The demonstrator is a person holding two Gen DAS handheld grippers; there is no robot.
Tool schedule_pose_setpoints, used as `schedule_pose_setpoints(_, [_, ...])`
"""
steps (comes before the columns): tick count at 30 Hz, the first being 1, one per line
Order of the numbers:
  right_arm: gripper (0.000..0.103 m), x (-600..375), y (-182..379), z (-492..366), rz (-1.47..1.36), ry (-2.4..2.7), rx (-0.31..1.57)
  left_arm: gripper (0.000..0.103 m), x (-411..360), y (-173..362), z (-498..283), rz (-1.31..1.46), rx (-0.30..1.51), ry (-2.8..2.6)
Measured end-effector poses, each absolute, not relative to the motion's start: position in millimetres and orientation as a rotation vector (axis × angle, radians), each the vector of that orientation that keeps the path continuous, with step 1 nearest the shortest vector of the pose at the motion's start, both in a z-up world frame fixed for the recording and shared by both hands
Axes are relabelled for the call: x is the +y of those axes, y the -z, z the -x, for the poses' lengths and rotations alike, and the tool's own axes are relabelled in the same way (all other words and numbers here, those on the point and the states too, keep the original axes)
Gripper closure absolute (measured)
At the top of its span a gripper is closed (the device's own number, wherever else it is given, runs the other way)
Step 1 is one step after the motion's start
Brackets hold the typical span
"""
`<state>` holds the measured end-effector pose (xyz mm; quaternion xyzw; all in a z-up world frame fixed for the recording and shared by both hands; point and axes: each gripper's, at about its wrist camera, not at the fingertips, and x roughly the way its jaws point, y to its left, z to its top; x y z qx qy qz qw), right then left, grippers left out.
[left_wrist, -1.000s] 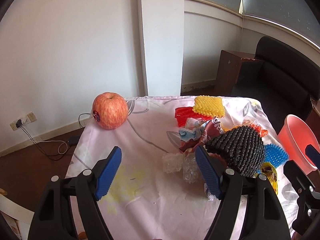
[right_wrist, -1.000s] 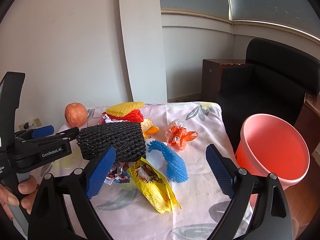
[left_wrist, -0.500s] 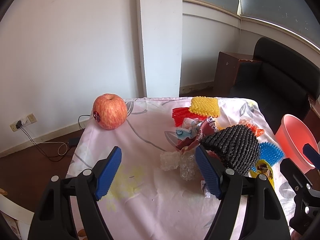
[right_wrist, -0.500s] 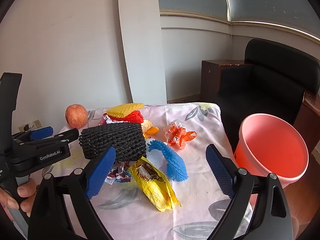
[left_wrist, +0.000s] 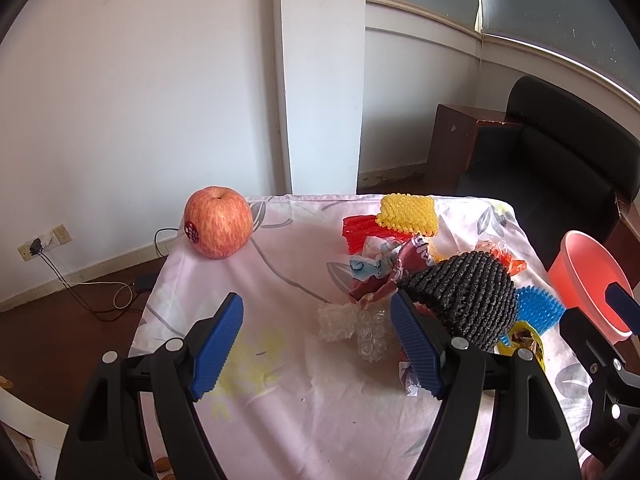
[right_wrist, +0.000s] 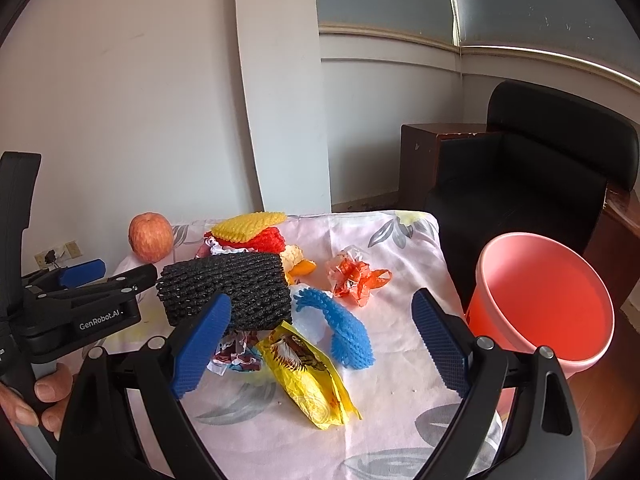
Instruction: Collect trash
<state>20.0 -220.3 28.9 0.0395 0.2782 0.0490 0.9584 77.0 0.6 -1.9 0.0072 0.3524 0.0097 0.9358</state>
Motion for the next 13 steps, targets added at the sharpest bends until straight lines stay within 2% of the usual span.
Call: schedule_pose_setpoints(13, [0.011, -217.2, -29.0, -21.7, -0.073, -0.097, 0.558, 0.028, 1.5, 2.7, -79.5, -0.009, 0.724, -0.022])
